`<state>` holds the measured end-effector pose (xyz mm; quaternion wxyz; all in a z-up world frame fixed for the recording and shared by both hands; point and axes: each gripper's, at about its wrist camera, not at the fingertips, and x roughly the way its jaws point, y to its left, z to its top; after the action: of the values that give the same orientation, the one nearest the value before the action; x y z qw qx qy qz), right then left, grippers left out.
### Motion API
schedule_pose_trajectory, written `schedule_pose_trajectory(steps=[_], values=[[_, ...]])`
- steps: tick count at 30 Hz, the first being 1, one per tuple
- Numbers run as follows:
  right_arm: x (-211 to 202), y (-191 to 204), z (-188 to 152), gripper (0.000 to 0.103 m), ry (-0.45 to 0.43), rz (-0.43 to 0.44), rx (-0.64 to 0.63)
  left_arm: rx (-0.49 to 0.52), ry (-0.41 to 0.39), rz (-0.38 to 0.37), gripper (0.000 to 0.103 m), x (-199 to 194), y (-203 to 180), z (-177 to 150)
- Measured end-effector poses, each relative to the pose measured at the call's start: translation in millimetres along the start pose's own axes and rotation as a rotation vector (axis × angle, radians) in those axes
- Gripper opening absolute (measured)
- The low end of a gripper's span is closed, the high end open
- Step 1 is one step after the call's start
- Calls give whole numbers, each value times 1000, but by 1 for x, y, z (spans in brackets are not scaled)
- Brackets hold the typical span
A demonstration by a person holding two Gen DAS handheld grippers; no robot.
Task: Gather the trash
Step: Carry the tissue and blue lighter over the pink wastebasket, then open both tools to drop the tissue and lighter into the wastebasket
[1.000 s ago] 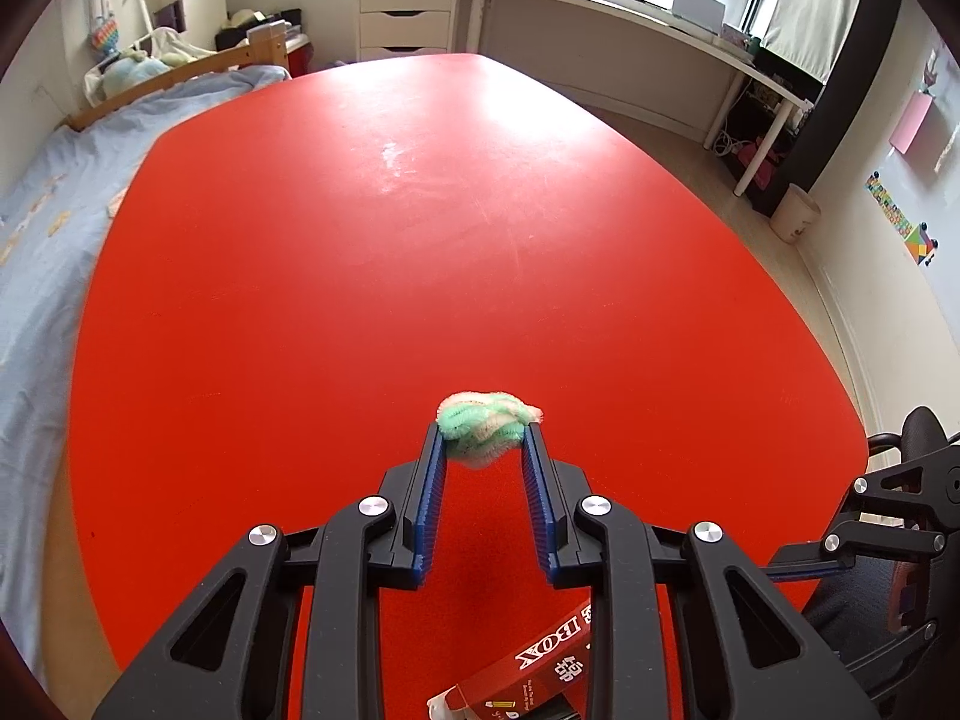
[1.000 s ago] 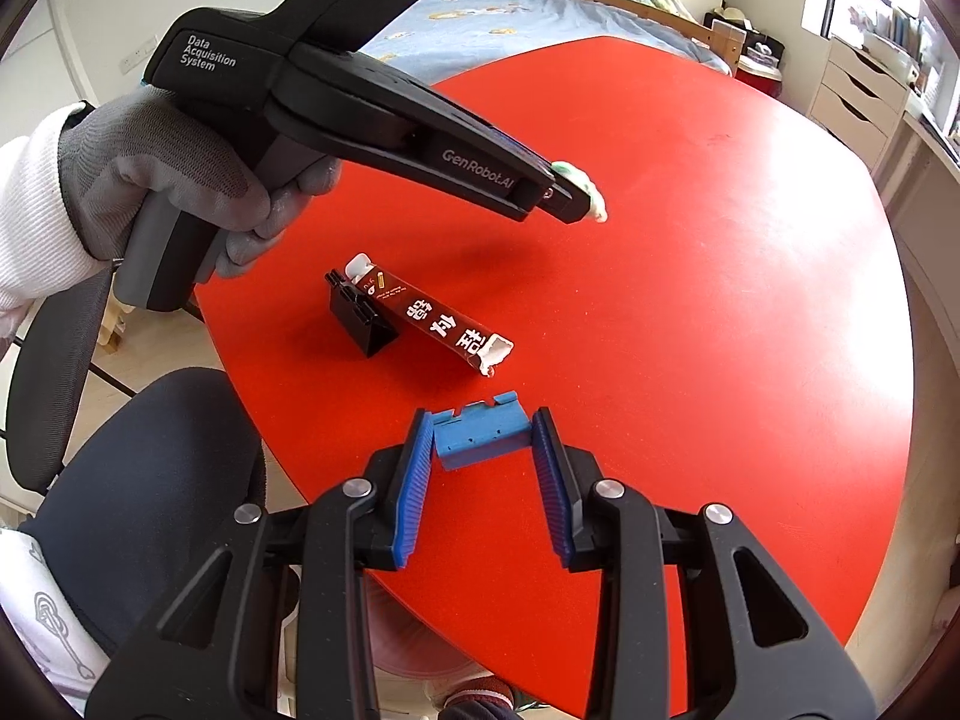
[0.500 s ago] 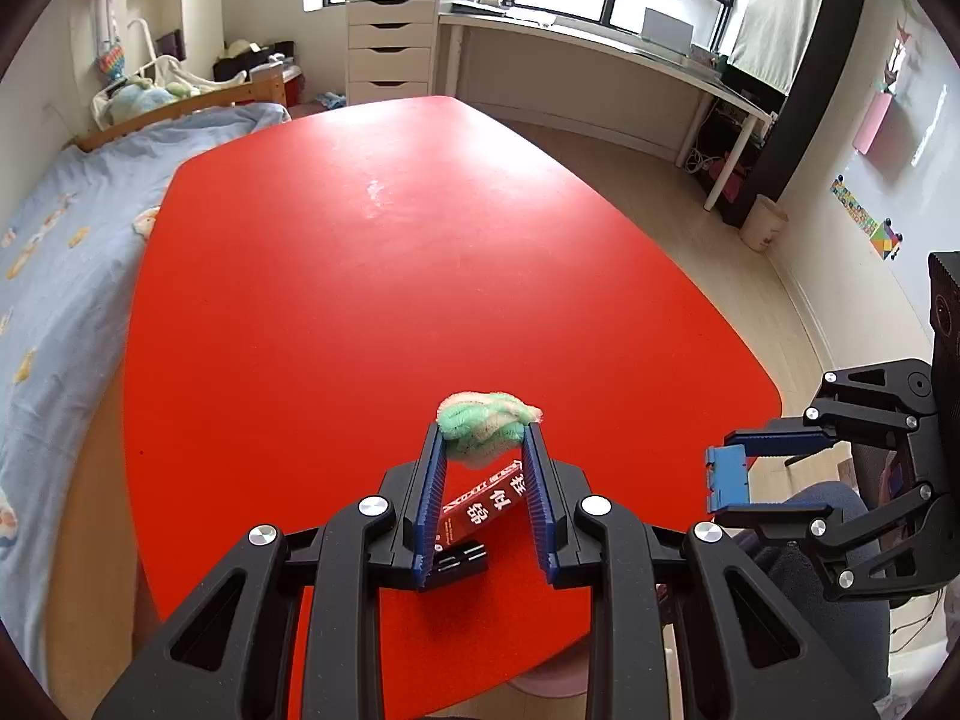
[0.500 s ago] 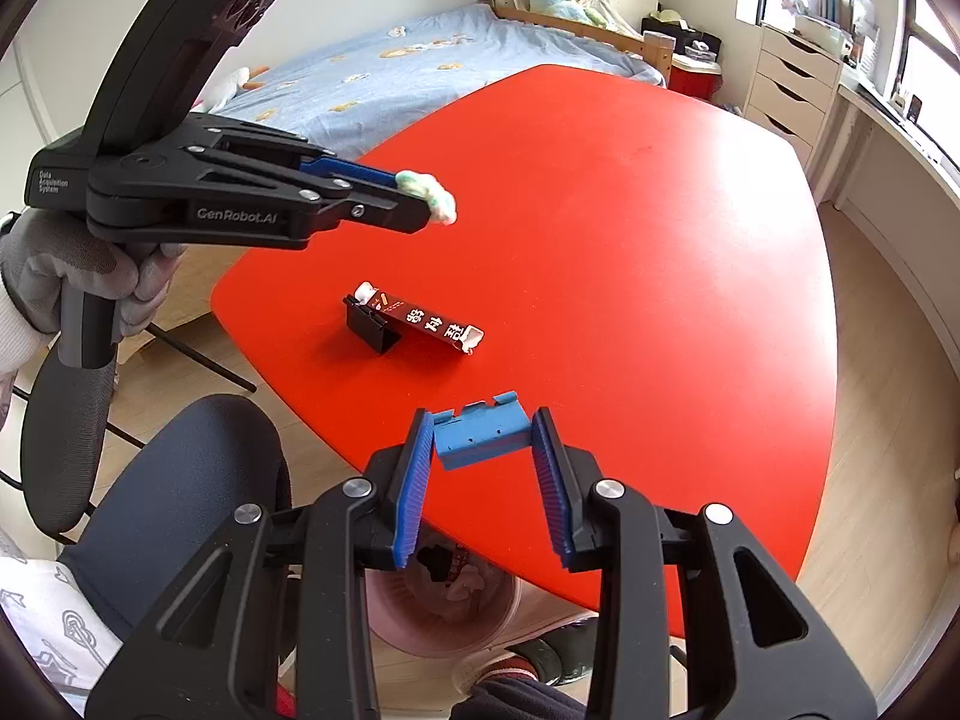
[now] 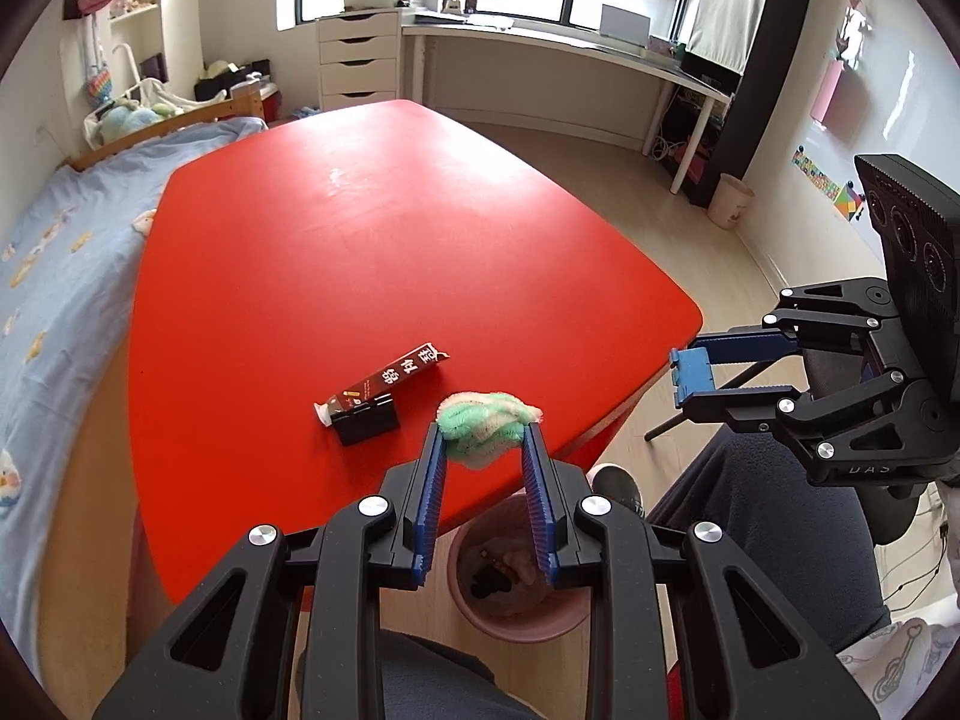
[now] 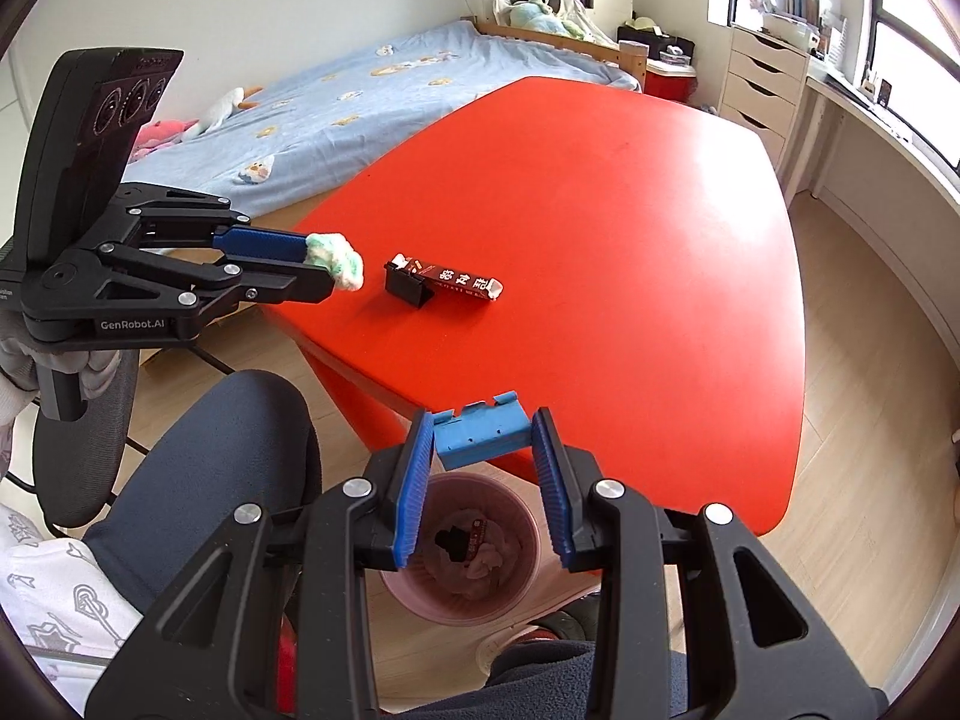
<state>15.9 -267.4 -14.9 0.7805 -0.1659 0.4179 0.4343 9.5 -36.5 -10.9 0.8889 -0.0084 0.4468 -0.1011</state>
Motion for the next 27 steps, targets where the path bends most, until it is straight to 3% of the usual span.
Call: schedule_pose_trajectory(steps=[14,27], values=[[4,14,-33,34,37,20,32,-10,43,-55,25,-6,-30,-51],[7,17,-44,34,43,31,41,-1,63,-76,25,-1,-38,-62]])
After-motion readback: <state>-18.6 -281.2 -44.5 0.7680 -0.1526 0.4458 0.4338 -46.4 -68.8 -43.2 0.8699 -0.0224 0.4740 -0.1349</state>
